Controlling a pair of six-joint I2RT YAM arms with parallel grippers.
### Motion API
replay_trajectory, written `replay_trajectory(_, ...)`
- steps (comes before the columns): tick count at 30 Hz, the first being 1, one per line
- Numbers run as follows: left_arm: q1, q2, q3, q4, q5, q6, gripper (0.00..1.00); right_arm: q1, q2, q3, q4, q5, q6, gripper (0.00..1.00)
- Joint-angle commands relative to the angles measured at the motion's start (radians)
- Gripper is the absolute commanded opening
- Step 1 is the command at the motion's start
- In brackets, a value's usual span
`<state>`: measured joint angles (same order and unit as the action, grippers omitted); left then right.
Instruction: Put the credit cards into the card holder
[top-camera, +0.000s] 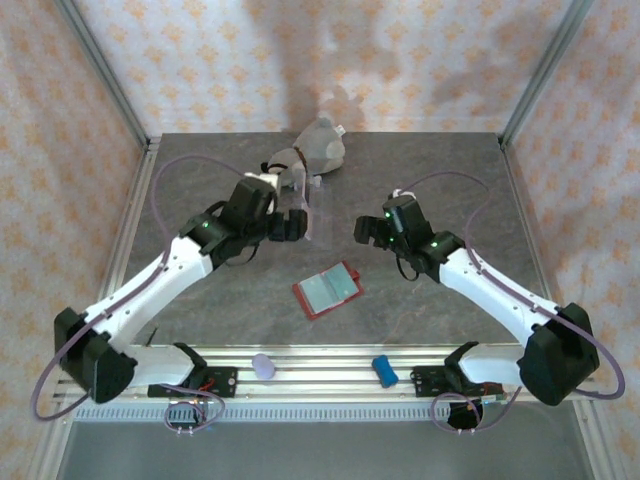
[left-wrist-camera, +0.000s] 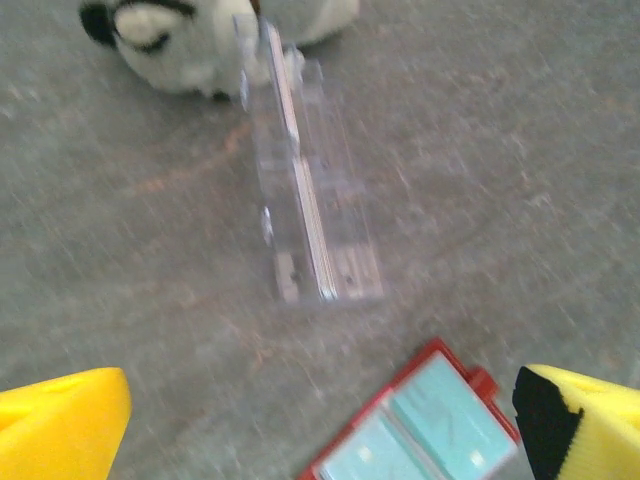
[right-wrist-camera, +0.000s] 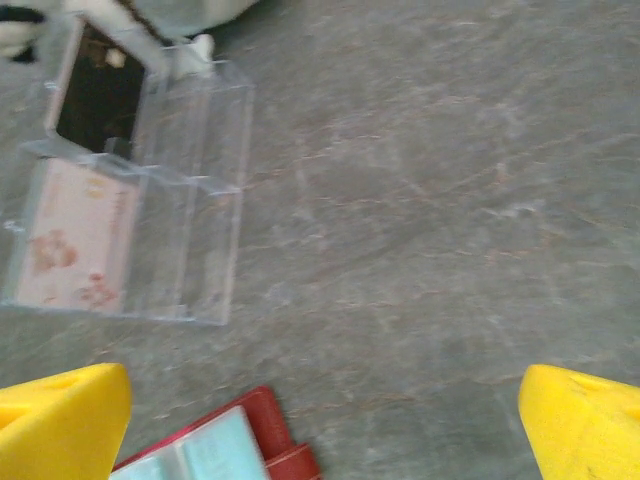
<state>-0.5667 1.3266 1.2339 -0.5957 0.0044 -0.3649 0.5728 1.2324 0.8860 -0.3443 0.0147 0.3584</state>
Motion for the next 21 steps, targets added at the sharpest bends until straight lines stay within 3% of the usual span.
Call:
replay_trajectory(1, 0.005, 0.121, 0.129, -0.11, -0.136, 0.105, 1.0, -0.002, -0.065, -0.094, -0.004, 0.159, 0.01, 0.99)
replay_trajectory(9, 0.007, 0.421, 0.397, -0.128, -0.219, 0.161, 0.99, -0.002, -0.176, -0.301, 0.102, 0.269, -0.048, 0.99)
replay_trajectory(15, 0.009, 0.606, 0.556, -0.139, -0.359, 0.17, 1.0, -0.002, -0.195, -0.413, 0.209, 0.255, -0.065, 0.99)
replay_trajectory(21, 0.035, 0.722, 0.627, -0.103, -0.309, 0.17, 1.0, -0.002, -0.211, -0.429, 0.234, 0.253, -0.072, 0.99)
